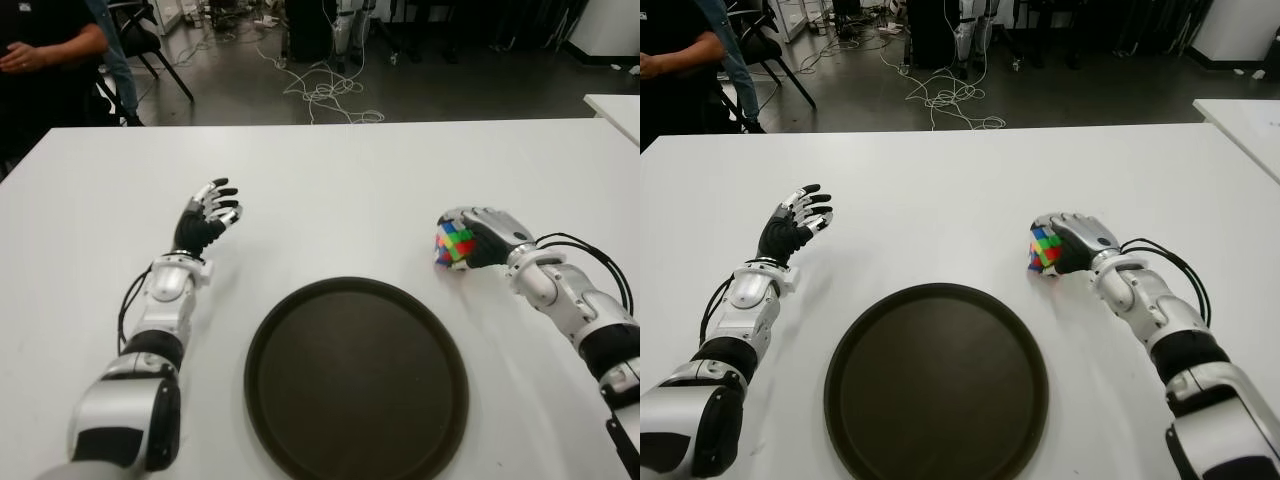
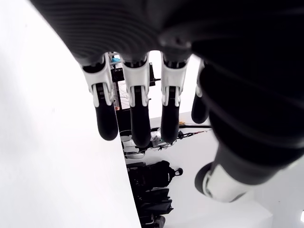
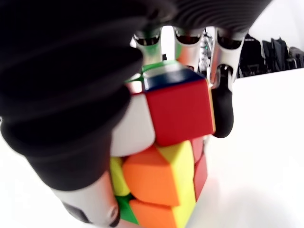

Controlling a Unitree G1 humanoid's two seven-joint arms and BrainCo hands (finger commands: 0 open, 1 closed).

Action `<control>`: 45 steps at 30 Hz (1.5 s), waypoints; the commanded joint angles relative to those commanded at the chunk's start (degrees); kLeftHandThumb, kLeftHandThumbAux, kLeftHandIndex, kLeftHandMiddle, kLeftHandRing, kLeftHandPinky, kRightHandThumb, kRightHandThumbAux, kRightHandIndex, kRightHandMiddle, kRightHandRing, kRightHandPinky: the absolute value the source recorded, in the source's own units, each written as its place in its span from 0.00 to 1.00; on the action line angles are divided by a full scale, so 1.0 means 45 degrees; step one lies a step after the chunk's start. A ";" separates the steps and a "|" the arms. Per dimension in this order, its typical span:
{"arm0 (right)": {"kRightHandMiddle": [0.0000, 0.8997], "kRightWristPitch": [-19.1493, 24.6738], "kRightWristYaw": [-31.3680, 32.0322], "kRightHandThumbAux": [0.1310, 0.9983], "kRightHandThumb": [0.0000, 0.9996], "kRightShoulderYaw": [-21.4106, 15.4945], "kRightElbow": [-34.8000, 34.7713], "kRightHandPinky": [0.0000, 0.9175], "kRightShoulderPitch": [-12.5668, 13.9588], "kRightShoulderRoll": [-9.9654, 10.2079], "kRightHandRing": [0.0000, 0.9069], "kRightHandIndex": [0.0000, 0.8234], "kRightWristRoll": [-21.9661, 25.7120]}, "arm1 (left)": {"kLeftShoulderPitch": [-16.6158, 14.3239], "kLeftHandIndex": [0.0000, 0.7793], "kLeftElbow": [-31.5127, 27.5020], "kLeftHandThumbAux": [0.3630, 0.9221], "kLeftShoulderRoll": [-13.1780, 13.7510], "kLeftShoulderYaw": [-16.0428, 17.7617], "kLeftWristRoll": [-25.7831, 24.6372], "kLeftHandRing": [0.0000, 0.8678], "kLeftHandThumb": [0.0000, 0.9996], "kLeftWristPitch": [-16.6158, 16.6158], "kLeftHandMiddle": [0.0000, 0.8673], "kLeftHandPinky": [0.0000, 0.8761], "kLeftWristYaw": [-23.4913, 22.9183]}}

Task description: Pick up the Rubik's Cube and put it in the plate

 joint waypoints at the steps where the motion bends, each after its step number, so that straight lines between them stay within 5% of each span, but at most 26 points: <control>1: 0.79 -0.0094 -0.0249 0.88 0.13 -0.0063 -0.0189 0.71 0.0065 0.0000 0.77 0.74 0.0018 | -0.0003 0.23 0.0004 0.73 -0.0001 -0.0006 0.0006 0.27 0.16 -0.0005 0.28 0.27 0.0005; 4: 0.79 -0.0500 -0.1288 0.87 0.13 -0.0184 -0.0351 0.71 0.0186 -0.0015 0.77 0.73 -0.0083 | -0.0007 0.23 0.0005 0.73 -0.0021 -0.0002 -0.0014 0.27 0.17 -0.0042 0.28 0.27 -0.0028; 6: 0.77 -0.0706 -0.1880 0.77 0.46 -0.0211 -0.0393 0.69 0.0228 -0.0034 0.76 0.61 -0.0226 | -0.0012 0.23 -0.0005 0.73 -0.0035 0.0008 -0.0036 0.27 0.17 -0.0056 0.27 0.28 -0.0060; 10: 0.76 -0.0956 -0.2513 0.71 0.64 -0.0219 -0.0508 0.68 0.0273 -0.0077 0.75 0.54 -0.0367 | -0.0031 0.23 -0.0001 0.74 -0.0042 0.0012 -0.0039 0.27 0.17 -0.0047 0.28 0.28 -0.0057; 15: 0.71 -0.0550 -0.3178 0.70 0.68 -0.0355 -0.2523 0.62 0.0552 0.0093 0.69 0.52 -0.0854 | -0.0061 0.23 0.0061 0.74 -0.0053 0.0027 -0.0030 0.27 0.16 0.0020 0.28 0.27 0.0044; 24: 0.68 0.0121 -0.2231 0.69 0.69 -0.0411 -0.4343 0.59 0.0434 0.0129 0.66 0.52 -0.1010 | -0.0037 0.24 0.0029 0.74 -0.0081 0.0007 -0.0007 0.27 0.15 -0.0103 0.28 0.28 0.0067; 35: 0.72 -0.0108 -0.2185 0.69 0.69 -0.0036 -0.4360 0.67 0.0113 0.0590 0.71 0.52 -0.1341 | -0.0043 0.23 0.0054 0.73 -0.0093 -0.0043 0.0041 0.26 0.15 -0.0022 0.28 0.26 0.0279; 41: 0.73 -0.0294 -0.2226 0.69 0.69 0.0620 -0.4420 0.71 0.0060 0.1770 0.73 0.52 -0.1502 | -0.0051 0.23 -0.0037 0.74 -0.0137 -0.0021 -0.0001 0.26 0.16 0.0009 0.28 0.27 0.0327; 45: 0.71 -0.1027 -0.2421 0.69 0.69 0.1279 -0.5335 0.72 0.1092 0.2683 0.72 0.52 -0.1280 | -0.0090 0.24 -0.0002 0.74 -0.0143 0.0007 -0.0036 0.27 0.16 0.0076 0.28 0.28 0.0322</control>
